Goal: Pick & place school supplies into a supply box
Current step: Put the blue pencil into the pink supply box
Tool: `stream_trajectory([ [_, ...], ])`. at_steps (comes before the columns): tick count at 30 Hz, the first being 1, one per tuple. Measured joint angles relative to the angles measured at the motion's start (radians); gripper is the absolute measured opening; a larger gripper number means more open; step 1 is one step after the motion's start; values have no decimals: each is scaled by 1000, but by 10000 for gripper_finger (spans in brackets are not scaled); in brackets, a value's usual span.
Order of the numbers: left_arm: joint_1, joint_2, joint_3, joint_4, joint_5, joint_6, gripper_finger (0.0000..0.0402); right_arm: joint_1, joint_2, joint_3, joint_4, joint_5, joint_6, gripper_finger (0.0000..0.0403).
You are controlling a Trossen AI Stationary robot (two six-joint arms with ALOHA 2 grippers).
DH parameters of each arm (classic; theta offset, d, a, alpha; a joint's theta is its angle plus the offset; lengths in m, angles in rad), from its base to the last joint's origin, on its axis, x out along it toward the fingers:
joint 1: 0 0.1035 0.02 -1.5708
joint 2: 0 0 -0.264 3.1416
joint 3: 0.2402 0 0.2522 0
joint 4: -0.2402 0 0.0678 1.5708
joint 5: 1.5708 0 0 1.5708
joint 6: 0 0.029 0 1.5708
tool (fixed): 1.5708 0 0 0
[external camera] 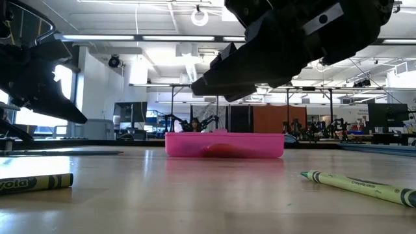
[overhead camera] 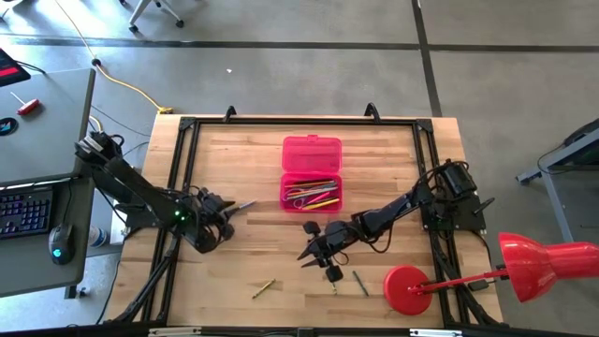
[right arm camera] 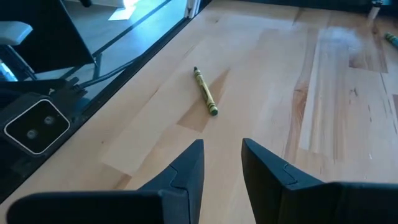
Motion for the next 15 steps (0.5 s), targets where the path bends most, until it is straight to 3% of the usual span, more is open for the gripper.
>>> stream_trajectory([
  [5,0,79,0,109,-20,142,146,0,0,0,0,-8,0,87],
  [9,1,125,-1,181,-19,147,141,0,0,0,1,-13,0,87],
  [15,101,154,-2,293,72,203,146,0,0,0,11,-13,0,87],
])
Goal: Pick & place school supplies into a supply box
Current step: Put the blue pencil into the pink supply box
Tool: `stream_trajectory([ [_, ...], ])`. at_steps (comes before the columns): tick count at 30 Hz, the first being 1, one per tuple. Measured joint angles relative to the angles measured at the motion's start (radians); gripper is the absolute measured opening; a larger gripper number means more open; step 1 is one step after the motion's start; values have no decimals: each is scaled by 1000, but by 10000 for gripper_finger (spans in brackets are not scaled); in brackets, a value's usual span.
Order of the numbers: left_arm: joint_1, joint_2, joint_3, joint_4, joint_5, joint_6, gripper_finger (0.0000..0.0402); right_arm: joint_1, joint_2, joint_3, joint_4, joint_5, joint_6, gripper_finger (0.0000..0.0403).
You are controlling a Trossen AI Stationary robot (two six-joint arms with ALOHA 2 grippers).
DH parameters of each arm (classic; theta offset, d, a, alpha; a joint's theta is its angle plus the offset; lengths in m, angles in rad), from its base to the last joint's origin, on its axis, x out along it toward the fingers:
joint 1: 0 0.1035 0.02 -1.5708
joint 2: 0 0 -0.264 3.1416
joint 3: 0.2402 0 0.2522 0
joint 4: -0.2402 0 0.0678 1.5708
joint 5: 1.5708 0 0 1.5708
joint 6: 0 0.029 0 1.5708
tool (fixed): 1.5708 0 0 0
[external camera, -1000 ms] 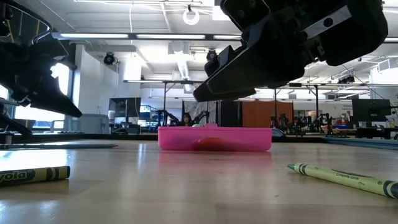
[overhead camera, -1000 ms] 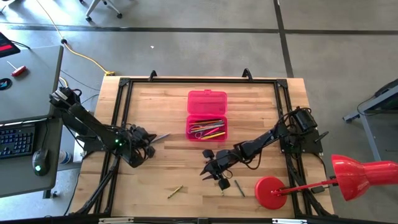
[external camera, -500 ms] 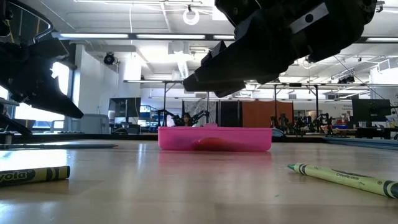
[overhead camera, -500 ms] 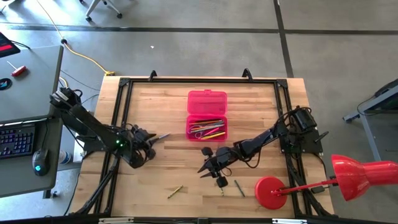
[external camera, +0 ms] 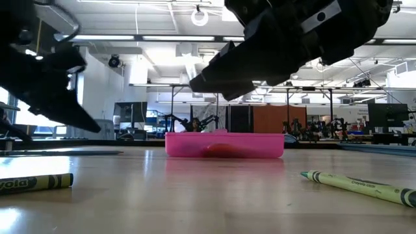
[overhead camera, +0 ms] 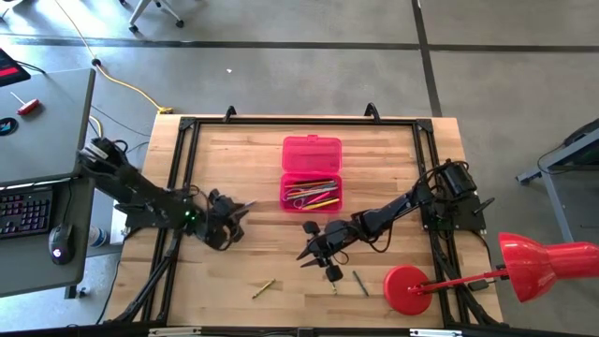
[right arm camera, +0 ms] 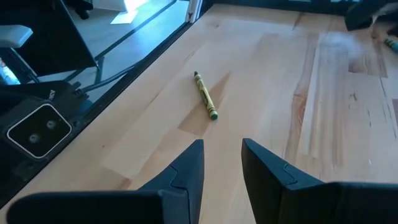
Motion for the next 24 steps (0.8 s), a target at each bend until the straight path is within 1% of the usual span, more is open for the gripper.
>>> stream_trajectory([
  [3,87,1,1,118,56,191,151,0,0,0,18,0,-8,87],
  [5,146,1,1,156,60,299,152,0,0,0,28,-1,-18,87],
  [6,178,-1,2,159,79,337,152,0,0,0,34,-1,-19,87],
  [7,209,-2,2,158,118,359,152,0,0,0,36,-1,-18,87],
  [10,298,4,1,157,307,385,152,0,0,0,34,-1,-19,87],
  [11,320,17,1,165,350,397,152,0,0,0,34,-1,-19,87],
  [12,336,33,2,170,368,409,152,0,0,0,34,-1,-19,87],
  [19,398,102,0,194,359,477,152,0,0,0,34,-2,-20,87],
  [24,402,176,4,245,368,458,152,1,0,0,34,-6,-24,87],
])
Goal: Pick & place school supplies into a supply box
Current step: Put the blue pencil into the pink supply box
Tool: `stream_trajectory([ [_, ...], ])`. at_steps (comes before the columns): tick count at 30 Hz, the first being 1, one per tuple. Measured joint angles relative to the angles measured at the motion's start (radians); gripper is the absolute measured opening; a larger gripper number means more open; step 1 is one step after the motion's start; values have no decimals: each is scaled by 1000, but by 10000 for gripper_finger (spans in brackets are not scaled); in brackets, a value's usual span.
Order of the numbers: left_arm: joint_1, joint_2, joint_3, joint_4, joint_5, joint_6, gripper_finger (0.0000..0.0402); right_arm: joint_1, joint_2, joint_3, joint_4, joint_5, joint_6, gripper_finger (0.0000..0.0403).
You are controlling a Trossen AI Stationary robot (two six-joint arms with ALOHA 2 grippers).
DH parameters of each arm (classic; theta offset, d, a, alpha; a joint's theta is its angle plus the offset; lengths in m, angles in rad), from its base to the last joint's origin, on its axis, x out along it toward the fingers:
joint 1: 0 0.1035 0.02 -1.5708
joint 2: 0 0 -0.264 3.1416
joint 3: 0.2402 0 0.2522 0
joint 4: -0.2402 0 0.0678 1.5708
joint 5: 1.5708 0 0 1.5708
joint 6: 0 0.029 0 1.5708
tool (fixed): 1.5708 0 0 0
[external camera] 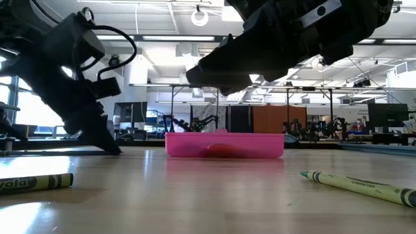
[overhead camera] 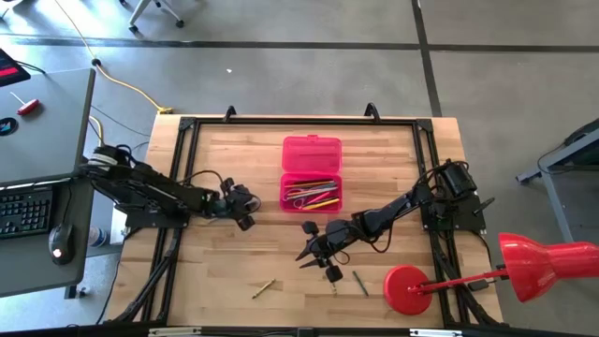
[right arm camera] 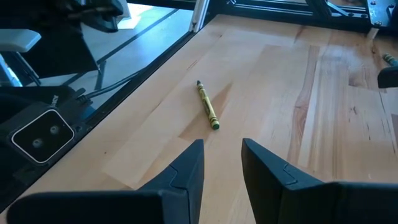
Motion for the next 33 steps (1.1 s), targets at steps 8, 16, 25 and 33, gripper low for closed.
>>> stream_trajectory([
  [8,-10,175,9,85,-60,-139,113,0,0,0,-5,-2,8,87],
  [16,-107,193,9,48,-111,-290,11,9,0,0,-8,-2,29,87],
  [25,-123,193,1,96,-173,-271,27,34,0,0,-8,-2,31,87],
  [33,-105,197,0,238,-178,-267,30,54,0,0,1,0,26,87],
])
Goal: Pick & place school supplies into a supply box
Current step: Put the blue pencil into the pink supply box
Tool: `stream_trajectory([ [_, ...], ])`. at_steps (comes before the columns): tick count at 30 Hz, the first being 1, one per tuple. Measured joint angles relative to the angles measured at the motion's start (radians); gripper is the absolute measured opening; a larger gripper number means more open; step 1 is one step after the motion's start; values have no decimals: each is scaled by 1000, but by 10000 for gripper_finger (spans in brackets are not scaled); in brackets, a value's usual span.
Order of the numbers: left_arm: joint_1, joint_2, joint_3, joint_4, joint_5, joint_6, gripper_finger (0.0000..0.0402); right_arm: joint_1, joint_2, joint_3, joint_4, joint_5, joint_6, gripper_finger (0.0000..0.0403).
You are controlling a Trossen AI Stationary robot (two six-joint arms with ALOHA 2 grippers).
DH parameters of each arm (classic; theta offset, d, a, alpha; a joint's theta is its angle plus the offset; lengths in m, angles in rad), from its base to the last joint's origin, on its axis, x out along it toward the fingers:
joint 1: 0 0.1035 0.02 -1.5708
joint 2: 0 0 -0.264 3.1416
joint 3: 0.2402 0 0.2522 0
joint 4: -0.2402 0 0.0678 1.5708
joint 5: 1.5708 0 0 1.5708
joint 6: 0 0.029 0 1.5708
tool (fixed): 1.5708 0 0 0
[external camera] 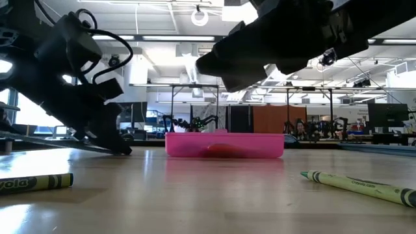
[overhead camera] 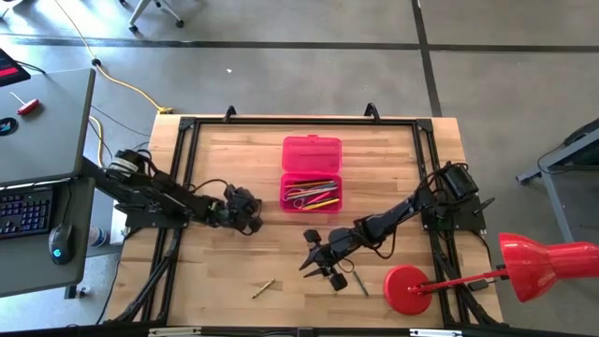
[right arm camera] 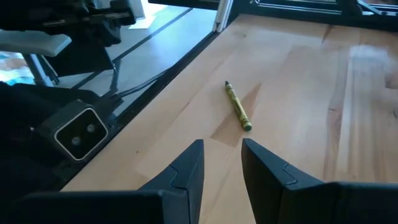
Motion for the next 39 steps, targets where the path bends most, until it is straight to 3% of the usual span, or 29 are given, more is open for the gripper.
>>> stream_trajectory([
  [7,0,3,4,141,-12,-47,22,-1,0,0,-1,6,0,87],
  [12,1,1,8,146,-65,-122,13,-1,0,0,-1,6,-1,87],
  [22,0,-55,10,126,167,73,121,-1,0,0,-10,-5,-1,87],
  [30,1,-342,11,-235,130,129,123,-1,0,0,-9,-5,0,87],
  [36,-45,-513,10,-510,283,47,106,-15,0,0,-1,26,2,87],
  [39,-110,-539,-10,-567,298,-29,98,-23,0,0,8,36,1,87],
])
